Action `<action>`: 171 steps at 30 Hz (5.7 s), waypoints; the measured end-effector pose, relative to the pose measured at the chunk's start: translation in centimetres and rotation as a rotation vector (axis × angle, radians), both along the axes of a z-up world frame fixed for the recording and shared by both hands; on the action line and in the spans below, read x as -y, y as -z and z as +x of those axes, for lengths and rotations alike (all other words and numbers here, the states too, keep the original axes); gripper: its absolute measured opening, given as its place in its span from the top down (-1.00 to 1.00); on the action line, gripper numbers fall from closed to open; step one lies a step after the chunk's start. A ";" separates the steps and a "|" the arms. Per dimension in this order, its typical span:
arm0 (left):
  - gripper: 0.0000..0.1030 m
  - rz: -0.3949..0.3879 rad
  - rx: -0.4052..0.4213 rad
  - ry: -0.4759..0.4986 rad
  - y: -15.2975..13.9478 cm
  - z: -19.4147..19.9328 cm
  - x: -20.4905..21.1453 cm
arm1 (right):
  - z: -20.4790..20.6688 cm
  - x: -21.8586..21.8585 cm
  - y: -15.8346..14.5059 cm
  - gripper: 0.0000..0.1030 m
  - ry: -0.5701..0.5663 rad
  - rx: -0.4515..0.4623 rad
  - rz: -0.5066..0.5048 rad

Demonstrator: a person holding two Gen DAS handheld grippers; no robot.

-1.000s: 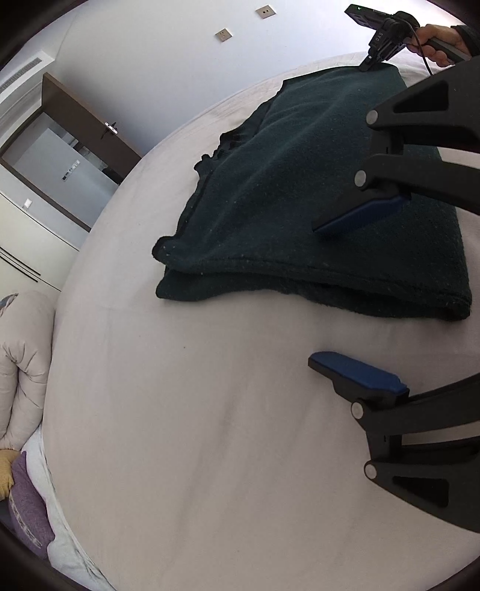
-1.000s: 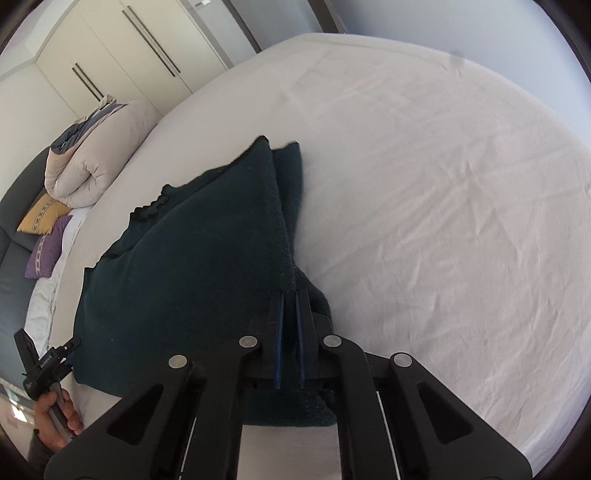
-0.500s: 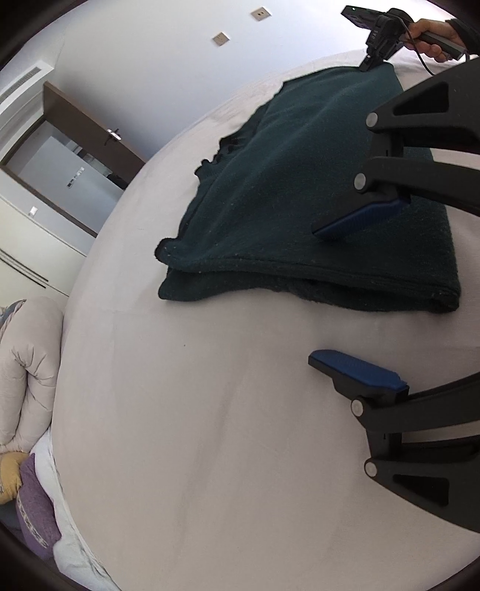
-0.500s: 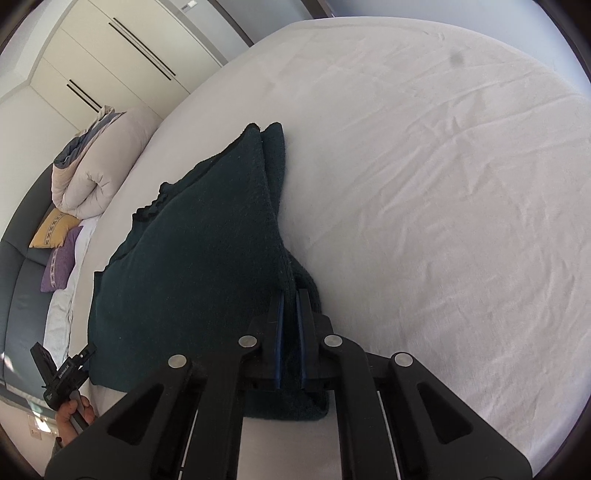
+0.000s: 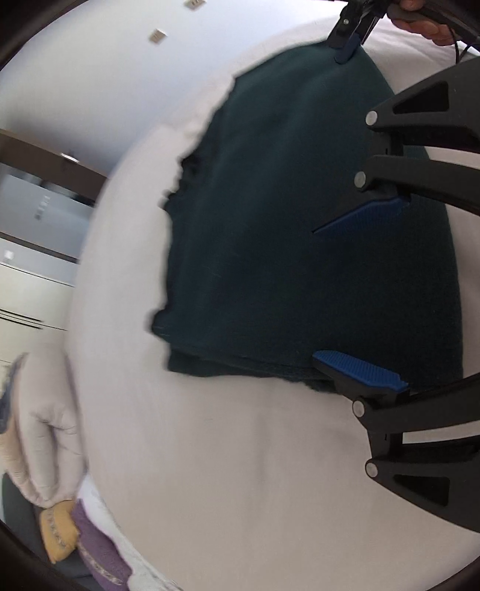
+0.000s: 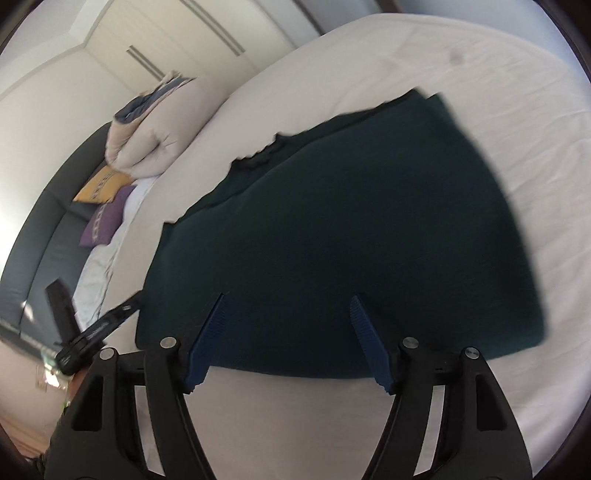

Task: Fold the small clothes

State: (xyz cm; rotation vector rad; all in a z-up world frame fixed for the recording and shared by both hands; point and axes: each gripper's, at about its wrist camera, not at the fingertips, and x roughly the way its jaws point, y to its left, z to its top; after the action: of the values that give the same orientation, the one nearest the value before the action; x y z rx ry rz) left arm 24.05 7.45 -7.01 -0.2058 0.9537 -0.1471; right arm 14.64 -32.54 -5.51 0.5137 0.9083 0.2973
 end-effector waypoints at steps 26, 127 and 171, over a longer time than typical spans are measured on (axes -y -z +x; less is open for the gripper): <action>-0.24 0.108 0.003 0.015 1.0 -0.9 1.2 | 0.7 0.8 2.3 -0.31 0.037 -0.033 0.217; 0.20 -0.735 -0.422 0.027 3.6 3.2 -8.3 | 6.3 -10.3 -1.4 -0.31 -0.127 0.039 0.351; 0.32 -0.533 -0.247 0.420 -2.5 5.3 18.7 | 23.6 -2.8 6.2 -0.52 -0.054 -0.221 0.831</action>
State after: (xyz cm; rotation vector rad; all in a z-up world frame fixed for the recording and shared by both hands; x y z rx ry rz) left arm 29.33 -11.30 -4.49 -0.5210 1.1826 -0.7807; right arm 38.21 -29.71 -11.67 1.3076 0.9936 0.6842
